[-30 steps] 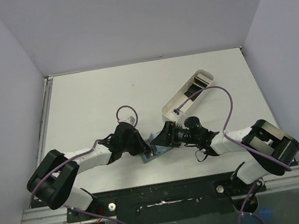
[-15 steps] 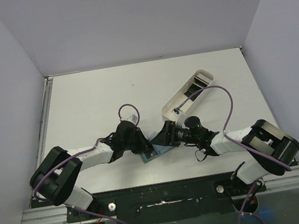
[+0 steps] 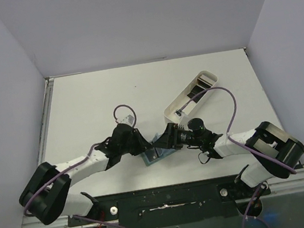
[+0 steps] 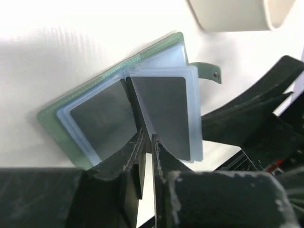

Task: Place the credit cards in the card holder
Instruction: Turn over the card slot in the card holder.

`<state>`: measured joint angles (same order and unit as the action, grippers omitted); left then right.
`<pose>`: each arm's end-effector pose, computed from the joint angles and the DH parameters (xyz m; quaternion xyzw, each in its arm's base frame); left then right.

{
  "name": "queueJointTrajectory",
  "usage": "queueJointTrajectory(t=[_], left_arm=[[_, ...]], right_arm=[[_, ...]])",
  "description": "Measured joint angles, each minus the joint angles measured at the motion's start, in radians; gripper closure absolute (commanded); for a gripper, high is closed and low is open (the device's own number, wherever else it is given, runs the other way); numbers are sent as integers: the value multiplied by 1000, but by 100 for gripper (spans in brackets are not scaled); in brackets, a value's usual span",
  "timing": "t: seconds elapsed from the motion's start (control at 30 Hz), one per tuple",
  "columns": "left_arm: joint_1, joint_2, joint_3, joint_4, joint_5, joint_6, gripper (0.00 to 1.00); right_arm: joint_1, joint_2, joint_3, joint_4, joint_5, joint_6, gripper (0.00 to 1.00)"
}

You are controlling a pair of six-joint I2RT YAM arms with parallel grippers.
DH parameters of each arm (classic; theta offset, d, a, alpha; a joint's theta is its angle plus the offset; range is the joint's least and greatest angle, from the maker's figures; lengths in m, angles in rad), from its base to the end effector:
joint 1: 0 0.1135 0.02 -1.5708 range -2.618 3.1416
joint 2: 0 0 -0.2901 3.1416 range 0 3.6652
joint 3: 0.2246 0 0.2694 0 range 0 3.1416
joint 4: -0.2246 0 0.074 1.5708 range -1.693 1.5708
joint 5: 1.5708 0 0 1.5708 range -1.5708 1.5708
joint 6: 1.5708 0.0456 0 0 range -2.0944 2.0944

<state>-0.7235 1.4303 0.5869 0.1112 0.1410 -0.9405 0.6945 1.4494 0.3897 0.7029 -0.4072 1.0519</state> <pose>0.2112 -0.1951 0.1648 -0.0701 0.9089 -0.3436 0.2259 0.1992 0.1894 0.1613 0.0295 0.8121 0.5348 0.2316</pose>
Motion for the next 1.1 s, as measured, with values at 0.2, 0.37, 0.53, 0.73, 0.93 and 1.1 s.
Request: queueJointTrajectory(t=[0.2,0.37,0.53,0.73,0.93,1.1], left_arm=[[32,-193,-56,-51,-63,-16,85],[61,-241,-78,-68,-78,-21,85],[78,-240,-103,-69,-69,-21,84],[82,-238,-110,-59,-47,-18,79],[83,-224,-110,-54,-23,10,68],[84,-216,-108,-58,-6,51,52]], right_arm=[[18,22,40,-2,-17,-5,34],[42,63,104,-11,-37,-22,34],[48,74,114,-39,-39,-27,34],[30,63,147,-171,-32,-77,33],[-24,-26,337,-539,80,-275,32],[-124,-68,572,-787,193,-500,33]])
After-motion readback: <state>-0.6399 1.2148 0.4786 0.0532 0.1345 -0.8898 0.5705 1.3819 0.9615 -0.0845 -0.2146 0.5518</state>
